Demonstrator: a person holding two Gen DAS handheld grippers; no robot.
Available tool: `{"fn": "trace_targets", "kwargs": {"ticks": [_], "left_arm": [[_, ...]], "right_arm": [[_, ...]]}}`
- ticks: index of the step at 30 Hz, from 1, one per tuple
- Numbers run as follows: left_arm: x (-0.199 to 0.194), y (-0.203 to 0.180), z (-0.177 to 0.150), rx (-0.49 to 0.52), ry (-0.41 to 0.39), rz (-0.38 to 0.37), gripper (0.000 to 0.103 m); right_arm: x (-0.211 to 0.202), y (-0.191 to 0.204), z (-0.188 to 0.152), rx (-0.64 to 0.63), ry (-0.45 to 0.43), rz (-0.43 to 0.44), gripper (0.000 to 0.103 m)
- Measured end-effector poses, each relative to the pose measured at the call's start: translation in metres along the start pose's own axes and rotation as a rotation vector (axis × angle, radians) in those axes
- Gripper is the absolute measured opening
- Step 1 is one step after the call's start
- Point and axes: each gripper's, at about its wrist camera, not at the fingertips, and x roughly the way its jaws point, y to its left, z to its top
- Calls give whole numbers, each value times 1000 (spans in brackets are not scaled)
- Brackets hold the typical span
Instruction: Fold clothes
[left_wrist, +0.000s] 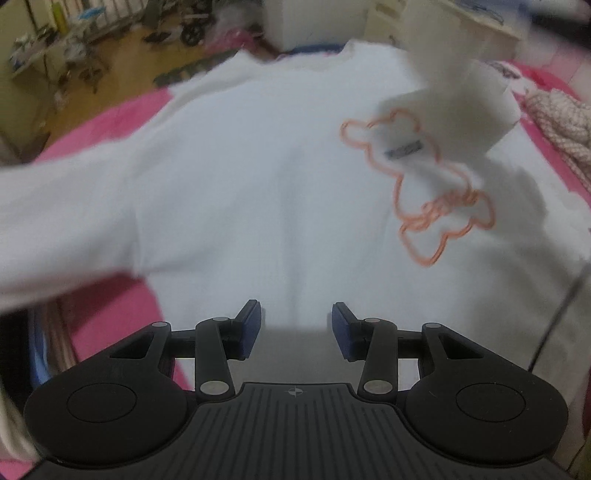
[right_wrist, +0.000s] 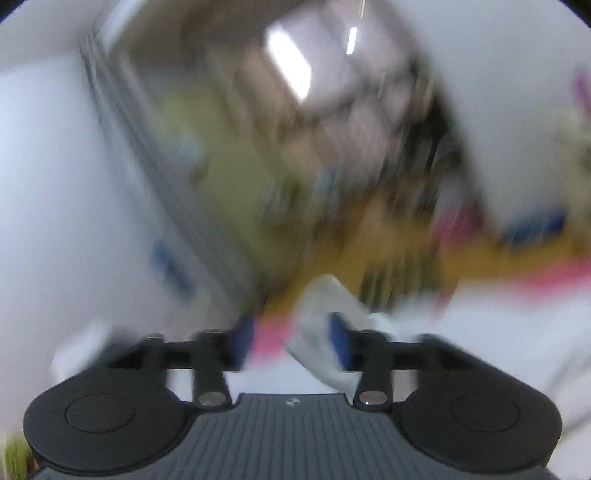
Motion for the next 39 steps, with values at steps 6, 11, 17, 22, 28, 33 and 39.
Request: {"fn": "trace_targets", "kwargs": {"ticks": [6,11,17,22,28,33,39], "left_arm": [[1,16,-7,-7,11,-20,42],[0,18,5,16,-41,-38,42],[5,10,41,52,-81,-29,42],[18,-13,92,184,-36,-15,46],[69,-28,132,90,58,-90,51],[88,-20,124,-106,2,-108,38],[71,-32,119,-76,-87,-84,4]], "right_arm": [[12,-18,-47,63,165,-43,53],[-28,-66,-42,183,100,-193,53],[-56,-115,-46,334,43,-304,42],[-53,-144,-61,468,24,-303,41],[-48,-179,-80,628,1,-300,41],[-35,-200,-90,702,2,-301,39],[-23,-204,-89,665,-30,-312,5]]}}
